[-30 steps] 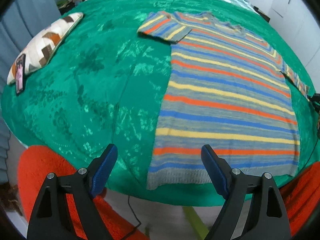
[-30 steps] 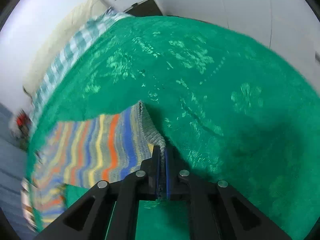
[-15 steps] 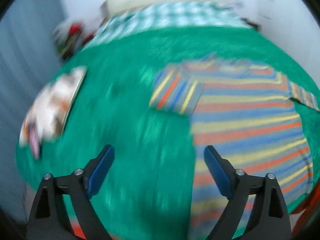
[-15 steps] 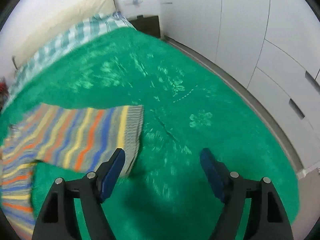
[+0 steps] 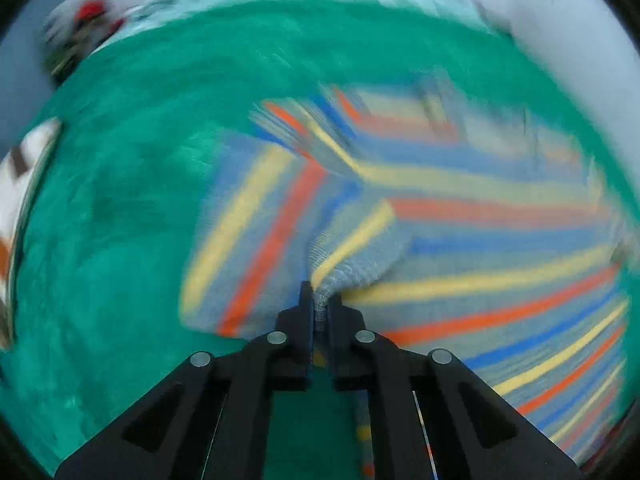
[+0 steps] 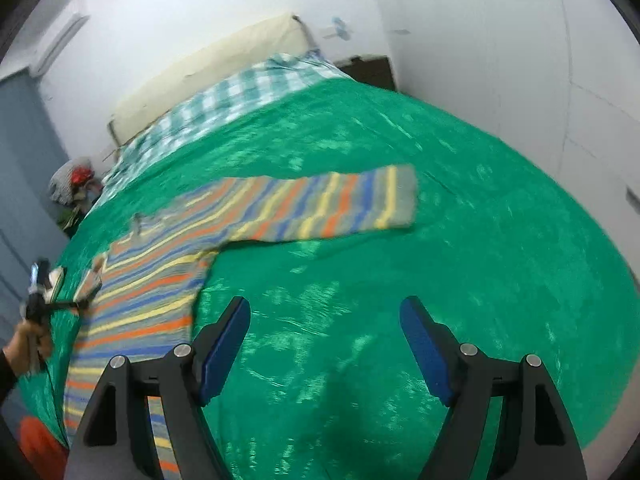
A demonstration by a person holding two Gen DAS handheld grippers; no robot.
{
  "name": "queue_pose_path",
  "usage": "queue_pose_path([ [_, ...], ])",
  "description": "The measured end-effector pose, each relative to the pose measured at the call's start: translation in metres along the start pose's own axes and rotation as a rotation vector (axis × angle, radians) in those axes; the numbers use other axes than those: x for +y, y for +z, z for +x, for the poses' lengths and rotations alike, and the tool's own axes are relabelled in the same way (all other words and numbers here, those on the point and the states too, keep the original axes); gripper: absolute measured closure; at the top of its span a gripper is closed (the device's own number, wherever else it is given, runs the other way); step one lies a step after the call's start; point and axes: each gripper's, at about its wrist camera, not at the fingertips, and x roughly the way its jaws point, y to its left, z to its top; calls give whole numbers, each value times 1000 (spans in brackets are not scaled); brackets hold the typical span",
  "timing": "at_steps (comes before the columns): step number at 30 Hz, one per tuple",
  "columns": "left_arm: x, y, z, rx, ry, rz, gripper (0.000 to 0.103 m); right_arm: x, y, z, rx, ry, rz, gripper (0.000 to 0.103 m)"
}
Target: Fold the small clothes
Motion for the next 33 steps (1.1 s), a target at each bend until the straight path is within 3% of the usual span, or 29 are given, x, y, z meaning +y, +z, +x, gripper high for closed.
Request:
queue_pose_path([
  [4,101,-5,-51,-113,-68,-364,100,9,-2,9,13,-6,-38,26],
  [7,157,-16,-49,-92,-28,-514,100,14,-7,22,45,8,-35,26],
  [9,173,-21,-39,-66,13,-540,101,16,-8,29,62,19,-29,26],
  [15,172,-23,-33,-76,74,-566,101,18,-12,36,81,0,-43,26],
  [19,182,-31,-3,27,198,-522,101,16,-12,40,90,-3,-34,26],
  [24,193,-46,14,54,186,-604,98,15,-14,40,95,-17,-41,26],
  [26,196,-49,14,60,199,-612,91,14,-14,40,97,-25,-39,26],
  [27,198,-50,12,58,201,-615,81,13,-14,41,98,-29,-34,26],
  [30,205,-58,1,67,267,-600,24,12,-14,41,96,-45,-22,26],
  [31,206,-64,-7,56,309,-588,17,12,-14,41,93,-52,-21,24],
  [33,210,-77,-20,40,313,-574,16,12,-14,40,86,-70,-24,18],
])
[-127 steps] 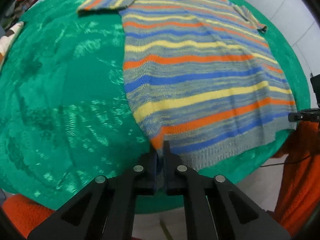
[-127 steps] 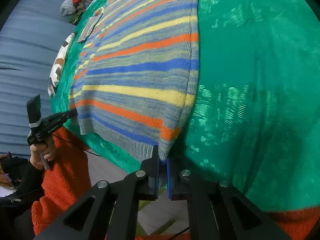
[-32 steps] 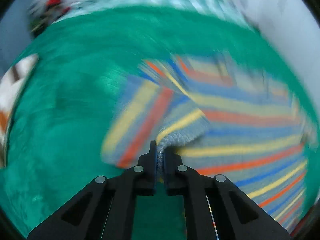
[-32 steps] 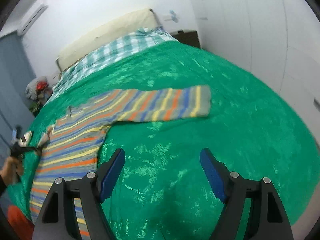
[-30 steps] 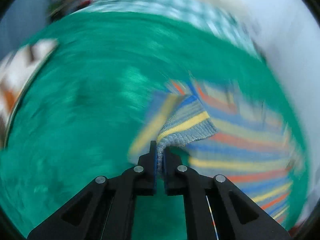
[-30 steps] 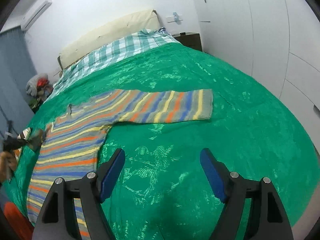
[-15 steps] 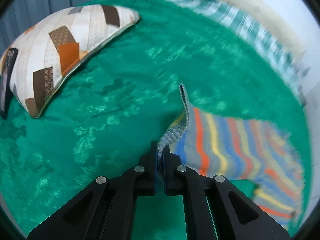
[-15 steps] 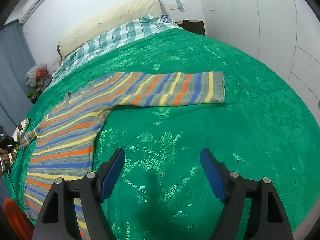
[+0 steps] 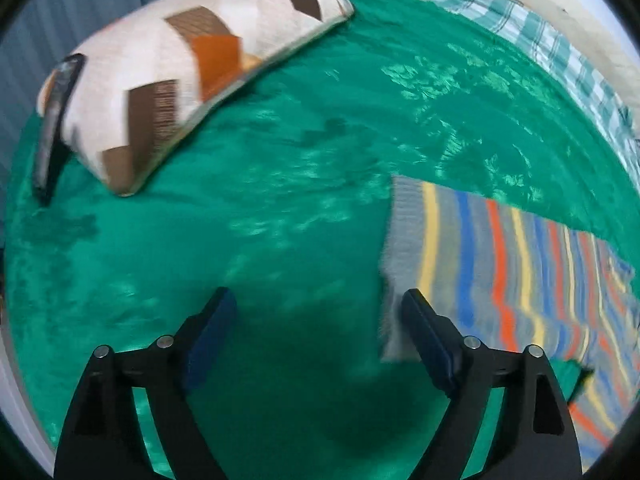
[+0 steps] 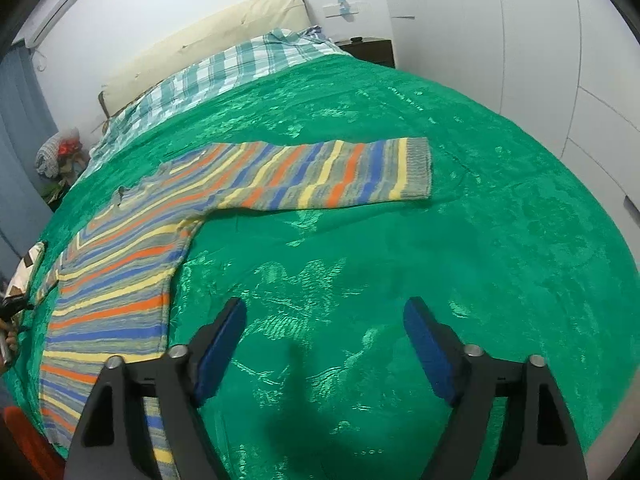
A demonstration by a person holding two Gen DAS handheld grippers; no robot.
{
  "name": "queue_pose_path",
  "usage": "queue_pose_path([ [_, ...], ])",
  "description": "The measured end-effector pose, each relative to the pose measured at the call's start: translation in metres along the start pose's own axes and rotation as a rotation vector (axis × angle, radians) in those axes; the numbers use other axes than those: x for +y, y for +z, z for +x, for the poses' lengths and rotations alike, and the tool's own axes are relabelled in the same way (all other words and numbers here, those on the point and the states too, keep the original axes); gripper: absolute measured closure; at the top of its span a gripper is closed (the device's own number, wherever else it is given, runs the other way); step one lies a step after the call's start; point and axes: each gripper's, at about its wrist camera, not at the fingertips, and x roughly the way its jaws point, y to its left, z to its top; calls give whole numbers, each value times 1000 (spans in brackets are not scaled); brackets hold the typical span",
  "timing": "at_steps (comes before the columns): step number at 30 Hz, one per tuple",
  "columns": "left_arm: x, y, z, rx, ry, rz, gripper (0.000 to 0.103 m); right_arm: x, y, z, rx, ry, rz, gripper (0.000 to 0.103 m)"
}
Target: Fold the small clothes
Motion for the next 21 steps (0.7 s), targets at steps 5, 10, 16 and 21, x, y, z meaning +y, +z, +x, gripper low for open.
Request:
queue_pose_path([
  [5,17,-42,-30,-23,-83,40,16,2,0,-1,-8,-26,-18,16],
  [10,-19,-78,-47,-62,-201,170,14,2,0,0,-14,-58,-21,16],
  [16,-90,-88,-40,-118,-273,359,0,-8,-4,20,50,-99,19,16],
  [21,-97,-101,-4,-177,-247,456,0,-31,-14,40,125,-92,125,13],
])
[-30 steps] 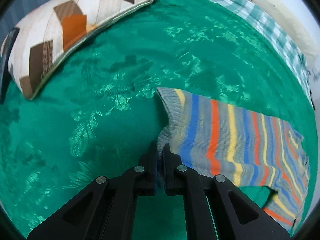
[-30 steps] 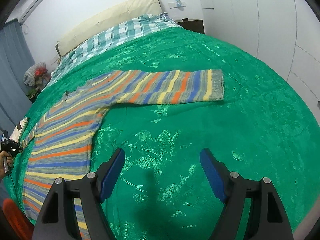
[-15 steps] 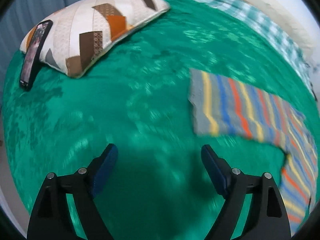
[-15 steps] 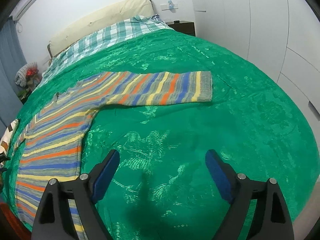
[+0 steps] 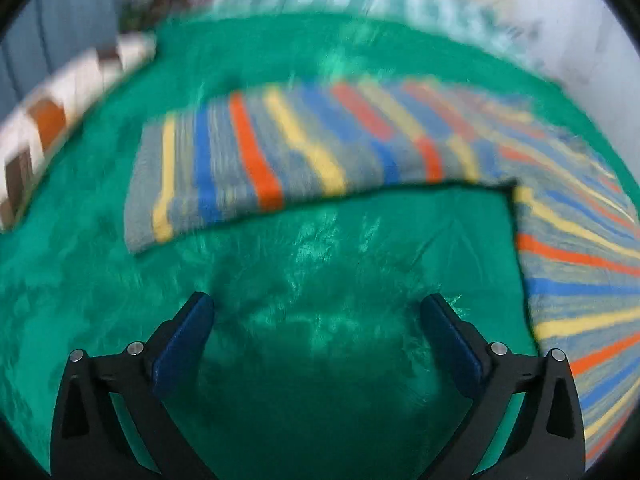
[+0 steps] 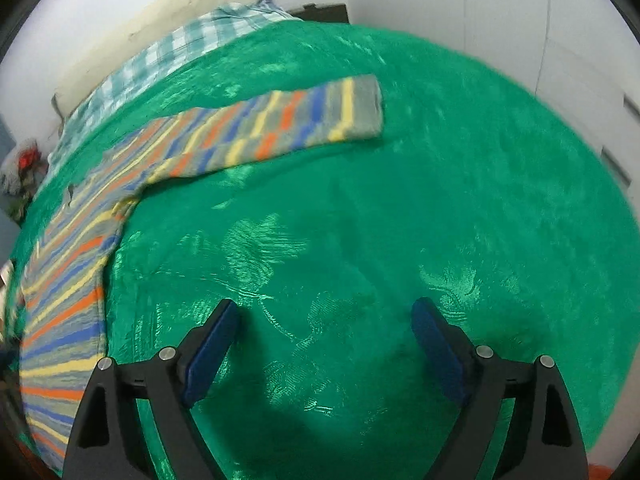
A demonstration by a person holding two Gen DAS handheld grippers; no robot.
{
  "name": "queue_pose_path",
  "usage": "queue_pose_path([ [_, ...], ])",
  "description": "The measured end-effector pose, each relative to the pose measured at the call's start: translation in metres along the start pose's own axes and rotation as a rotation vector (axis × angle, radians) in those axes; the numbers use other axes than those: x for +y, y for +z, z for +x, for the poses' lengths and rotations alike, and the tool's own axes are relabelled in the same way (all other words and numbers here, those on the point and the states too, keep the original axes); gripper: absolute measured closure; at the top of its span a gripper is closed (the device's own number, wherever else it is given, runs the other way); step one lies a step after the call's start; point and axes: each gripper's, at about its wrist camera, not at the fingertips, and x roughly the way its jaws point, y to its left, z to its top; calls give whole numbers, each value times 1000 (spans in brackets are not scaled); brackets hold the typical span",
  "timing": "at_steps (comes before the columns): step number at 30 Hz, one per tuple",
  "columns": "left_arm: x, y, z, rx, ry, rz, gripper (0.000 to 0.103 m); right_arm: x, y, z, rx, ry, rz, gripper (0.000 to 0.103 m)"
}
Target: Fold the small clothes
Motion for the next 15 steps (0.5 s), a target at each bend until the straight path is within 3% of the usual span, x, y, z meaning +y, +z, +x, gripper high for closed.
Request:
queue_pose_path([
  [2,4,-5,-4,-19,-10,-13,0,2,-2,2,-3,12,-17,7],
  [5,5,-4,-2,-19,-16,-18,0,17,-7,8,13,-46,-109,0],
  [7,5,-4,-1,-21,-12,-15,0,23,-10,11,12,-81,-139,0],
  [15,7,-4,-2,-21,-13,-15,0,21,-11,11,4,-79,-136,0],
])
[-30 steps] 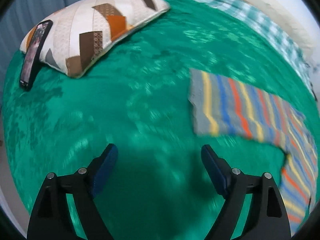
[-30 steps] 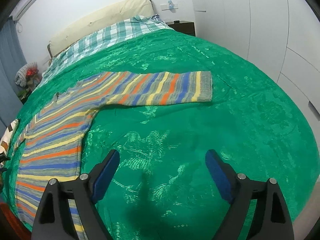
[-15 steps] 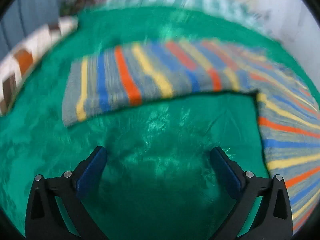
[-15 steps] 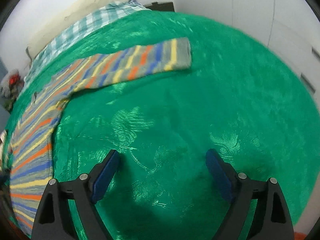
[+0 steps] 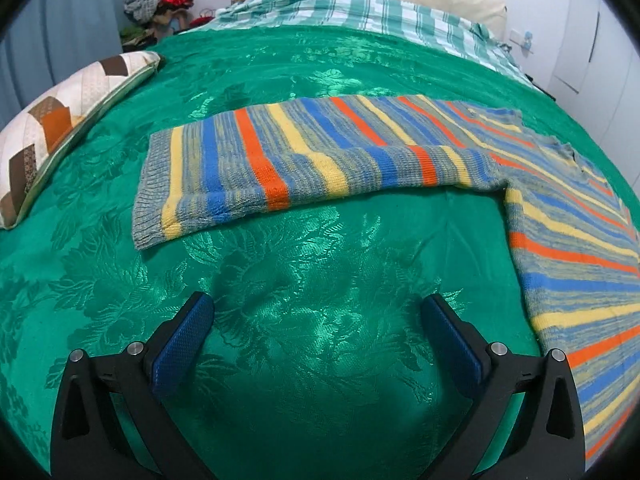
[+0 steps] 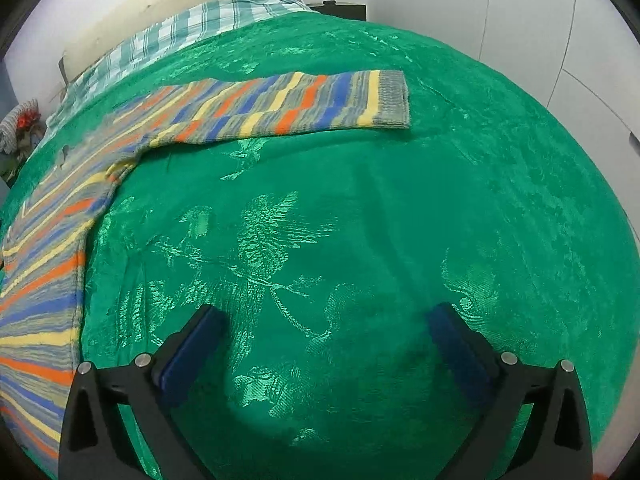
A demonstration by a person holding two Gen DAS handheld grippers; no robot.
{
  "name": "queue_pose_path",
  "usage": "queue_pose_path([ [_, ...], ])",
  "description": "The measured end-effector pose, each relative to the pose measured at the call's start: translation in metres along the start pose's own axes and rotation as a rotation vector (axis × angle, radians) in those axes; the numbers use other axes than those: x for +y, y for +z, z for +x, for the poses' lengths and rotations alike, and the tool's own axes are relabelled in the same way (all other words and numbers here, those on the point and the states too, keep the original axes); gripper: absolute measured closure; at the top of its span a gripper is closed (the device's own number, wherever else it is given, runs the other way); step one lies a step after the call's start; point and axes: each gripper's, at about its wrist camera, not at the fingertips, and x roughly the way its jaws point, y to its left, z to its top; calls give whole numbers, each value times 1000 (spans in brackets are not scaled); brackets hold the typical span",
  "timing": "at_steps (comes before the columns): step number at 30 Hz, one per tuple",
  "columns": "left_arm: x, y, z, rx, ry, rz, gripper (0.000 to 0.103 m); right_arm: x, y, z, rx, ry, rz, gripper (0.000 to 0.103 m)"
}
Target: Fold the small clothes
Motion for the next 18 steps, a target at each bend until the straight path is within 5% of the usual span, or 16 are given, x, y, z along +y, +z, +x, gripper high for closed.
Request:
queue_pose_path([
  [18,0,-1,0,-1,0,-1,0,-2,-1,-2,-10,0,-11,0],
])
